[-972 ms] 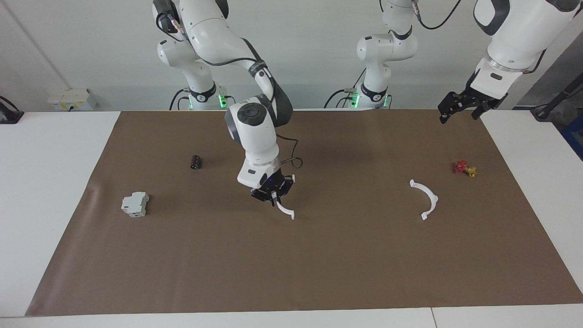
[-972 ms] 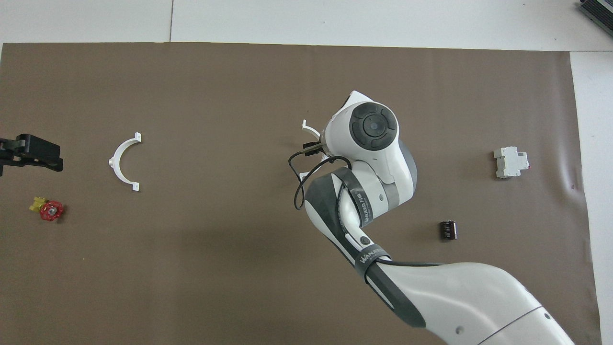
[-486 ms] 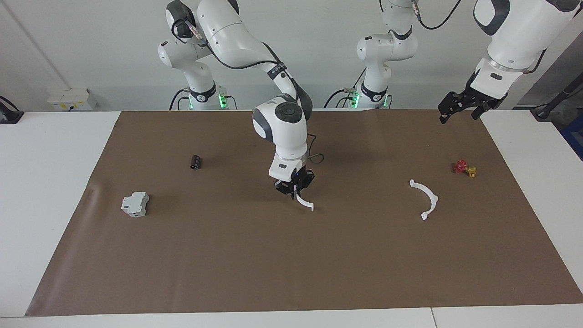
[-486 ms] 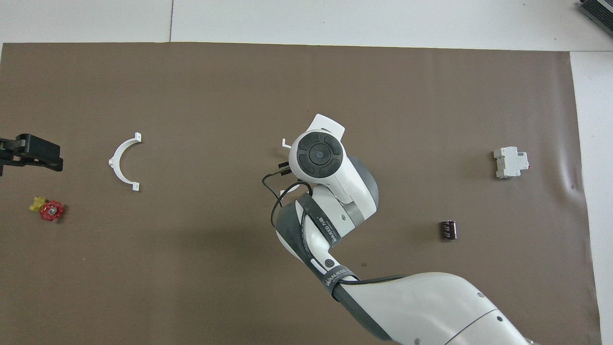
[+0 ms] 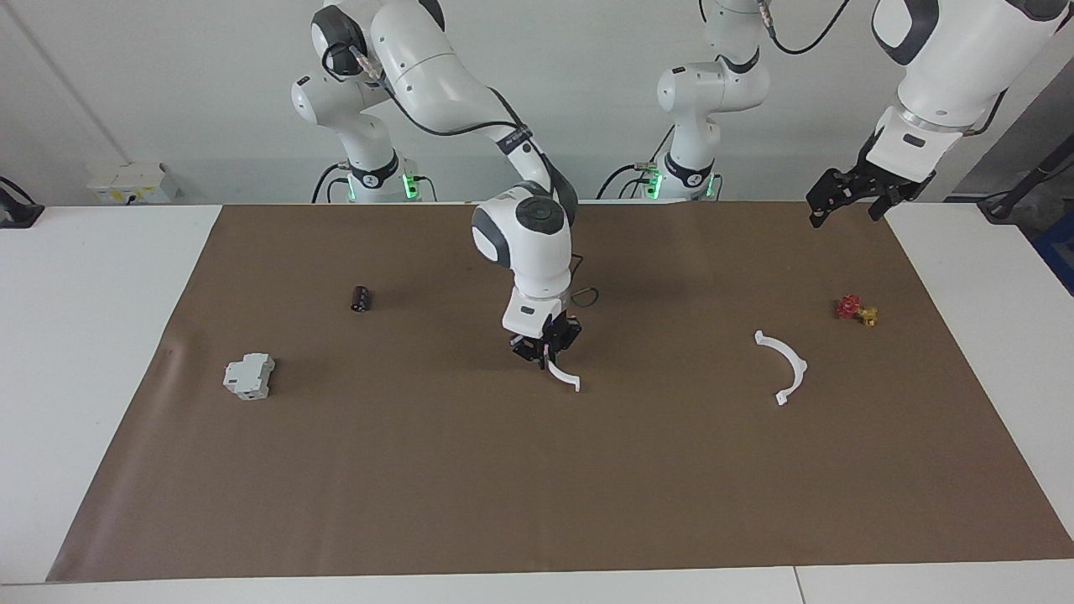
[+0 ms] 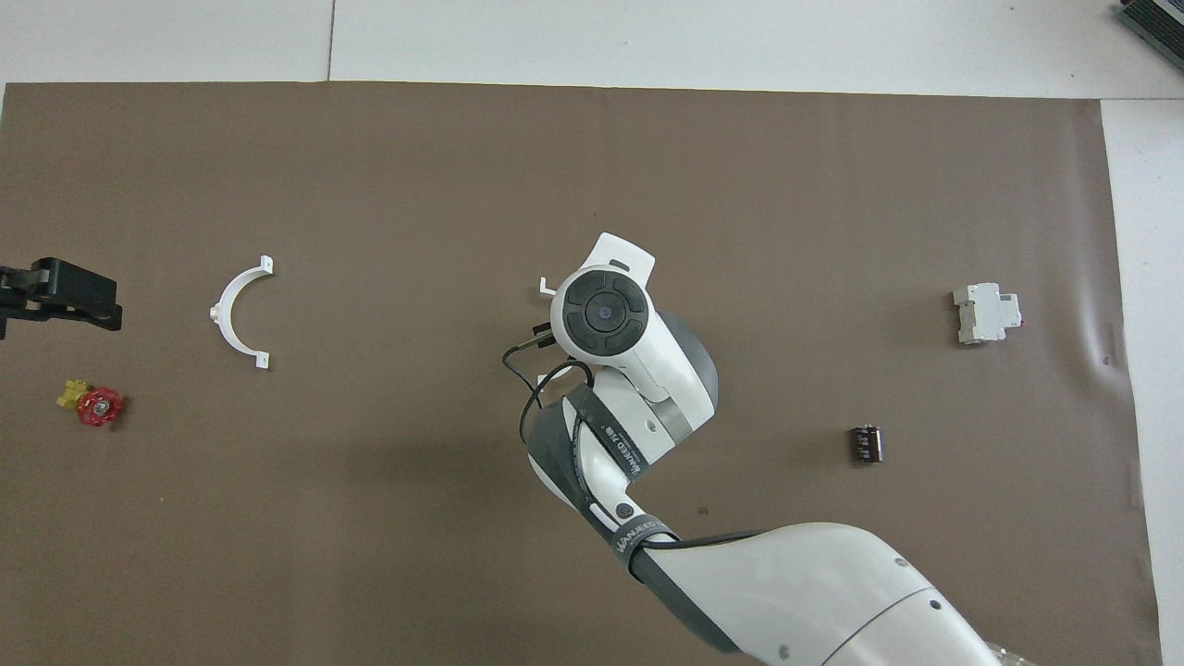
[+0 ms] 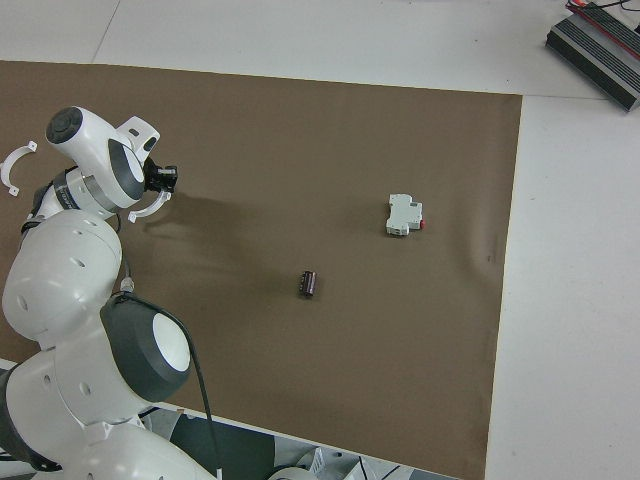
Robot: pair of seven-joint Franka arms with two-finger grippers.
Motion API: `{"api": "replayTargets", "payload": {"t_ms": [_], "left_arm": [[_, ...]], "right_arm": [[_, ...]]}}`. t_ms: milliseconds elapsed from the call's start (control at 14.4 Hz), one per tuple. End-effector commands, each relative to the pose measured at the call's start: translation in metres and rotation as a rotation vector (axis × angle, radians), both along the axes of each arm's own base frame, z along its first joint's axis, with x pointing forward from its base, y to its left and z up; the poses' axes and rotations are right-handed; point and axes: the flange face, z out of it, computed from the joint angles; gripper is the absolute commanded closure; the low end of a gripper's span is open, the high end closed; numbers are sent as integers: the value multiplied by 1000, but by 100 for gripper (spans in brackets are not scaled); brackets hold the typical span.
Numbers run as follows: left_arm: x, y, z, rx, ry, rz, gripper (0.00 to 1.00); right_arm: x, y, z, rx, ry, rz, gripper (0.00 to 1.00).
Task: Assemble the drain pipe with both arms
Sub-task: 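Carry the half-ring with the right gripper to the table center and set it down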
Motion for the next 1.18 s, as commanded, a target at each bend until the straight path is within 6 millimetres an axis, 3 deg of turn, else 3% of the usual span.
{"api": "replayTargets", "payload": {"t_ms": [0,69,139,208,278,486,625,764,833,902,1111], "left_arm": [[-6,0,4,-23,-17,-4,0],[-6,0,4,-21,-17,-4,0],[-6,-1,4,-21,-17,-4,0],[-6,-2,4,-22,-17,-6,0],[-6,-3,5,-22,-18,-7,0],[-7,-3,6,-21,-21,-9,0],[-7,-3,4,-21,-17,-9,0],[-8,-2,-8,-22,-38,-7,0],[-8,-1,-32,-20,-37,-5,0],[-6,2,-43,-22,-46,0,0],[0,7,-53,-24,-61,8,0]], "right_arm": [[-1,1,-6,-15,-27,-8,100],[-2,1,-6,-16,-26,-8,100],[-2,1,-6,-16,-26,-10,76],[-3,2,-7,-17,-26,-9,15],[-3,1,-8,-20,-22,-11,0],[0,1,3,-26,-7,-70,0],[8,-9,36,-11,-15,-151,0],[19,-42,85,-2,-24,-209,0],[23,-63,109,0,-24,-240,0],[26,-83,134,6,-29,-273,0],[38,-157,188,8,-37,-374,0]]}}
